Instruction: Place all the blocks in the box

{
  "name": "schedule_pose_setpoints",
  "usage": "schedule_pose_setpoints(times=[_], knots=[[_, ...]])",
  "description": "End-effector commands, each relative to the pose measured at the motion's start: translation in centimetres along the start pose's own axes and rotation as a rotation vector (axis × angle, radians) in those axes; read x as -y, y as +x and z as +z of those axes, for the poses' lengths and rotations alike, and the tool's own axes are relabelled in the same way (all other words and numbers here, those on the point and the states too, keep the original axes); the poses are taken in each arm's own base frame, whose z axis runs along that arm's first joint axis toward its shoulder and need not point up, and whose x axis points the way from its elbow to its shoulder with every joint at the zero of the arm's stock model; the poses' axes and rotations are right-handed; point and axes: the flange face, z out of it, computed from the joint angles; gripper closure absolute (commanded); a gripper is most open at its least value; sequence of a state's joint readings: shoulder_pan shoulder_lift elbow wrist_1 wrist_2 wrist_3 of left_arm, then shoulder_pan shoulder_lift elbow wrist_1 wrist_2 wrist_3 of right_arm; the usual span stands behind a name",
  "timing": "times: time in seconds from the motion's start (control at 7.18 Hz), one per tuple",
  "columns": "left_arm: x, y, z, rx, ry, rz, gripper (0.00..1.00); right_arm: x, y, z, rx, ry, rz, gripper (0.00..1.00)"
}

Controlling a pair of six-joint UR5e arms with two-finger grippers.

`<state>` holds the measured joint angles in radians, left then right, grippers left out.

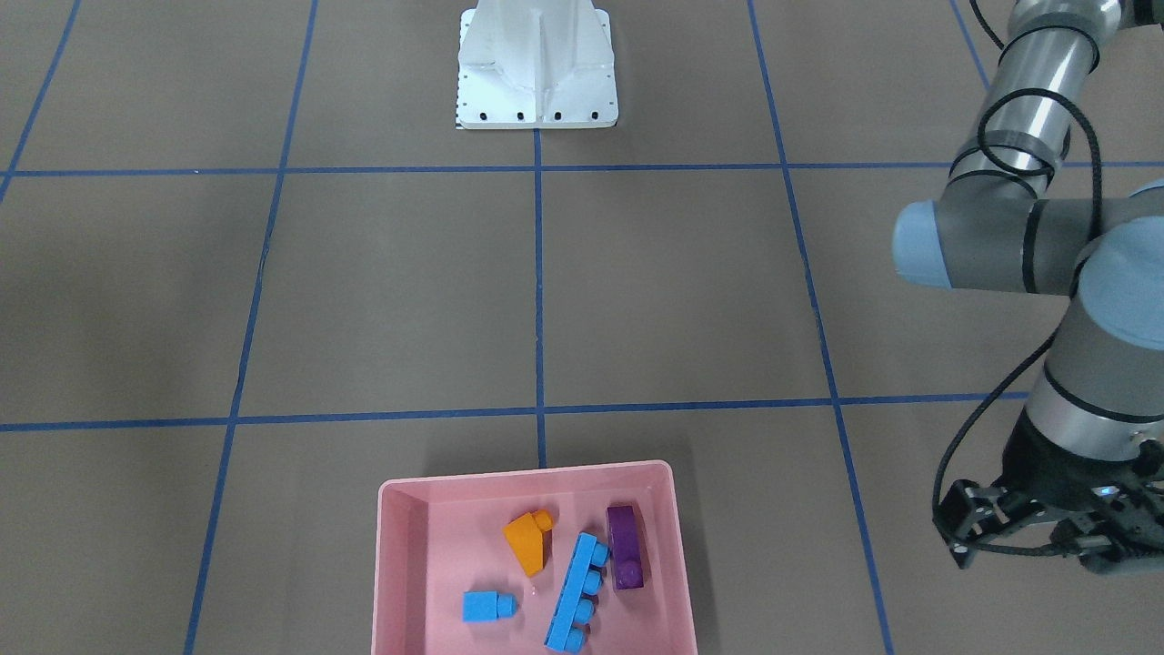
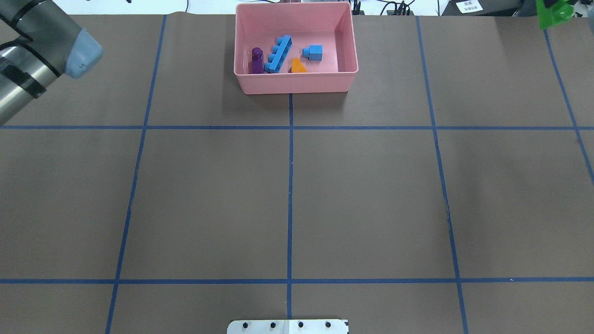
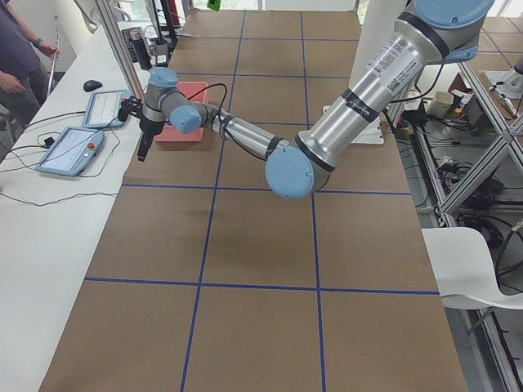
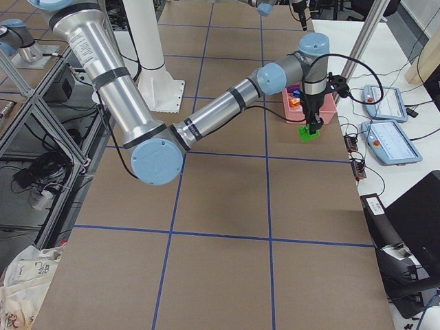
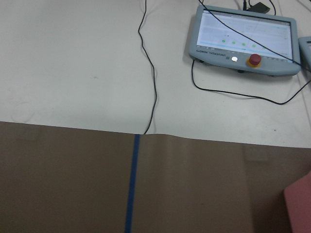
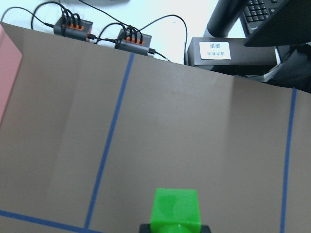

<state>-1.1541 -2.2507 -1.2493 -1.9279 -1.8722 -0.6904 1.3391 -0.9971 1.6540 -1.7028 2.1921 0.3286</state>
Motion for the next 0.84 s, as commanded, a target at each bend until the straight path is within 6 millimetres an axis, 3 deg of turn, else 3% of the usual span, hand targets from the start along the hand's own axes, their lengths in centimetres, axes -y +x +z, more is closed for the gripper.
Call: schedule_pose_setpoints(times=[0.0, 0.14, 0.28, 0.56, 0.7], knots=[[-4.4, -11.6, 2.1, 0.082, -0.051, 0.172, 0.0, 6.5, -13.4, 0.5, 0.061, -0.007, 0.081, 1.0], [-6.1, -14.1, 2.3, 0.099, -0.065, 0.219, 0.0, 10.1, -18.3, 0.5, 0.062, -0.015, 0.094, 1.0], [-7.2, -15.7, 2.4, 0.104, -0.066, 0.224, 0.0, 12.4, -22.6, 2.6, 0.079, -0.008, 0.087, 1.0], [-11.2, -19.7, 3.5, 0.095, -0.036, 0.227, 0.0, 12.2, -30.2, 11.1, 0.074, 0.129, 0.156, 1.0], [-12.2, -20.6, 4.0, 0.112, -0.042, 0.21, 0.0, 11.6, -33.6, 13.6, 0.071, 0.134, 0.153, 1.0]])
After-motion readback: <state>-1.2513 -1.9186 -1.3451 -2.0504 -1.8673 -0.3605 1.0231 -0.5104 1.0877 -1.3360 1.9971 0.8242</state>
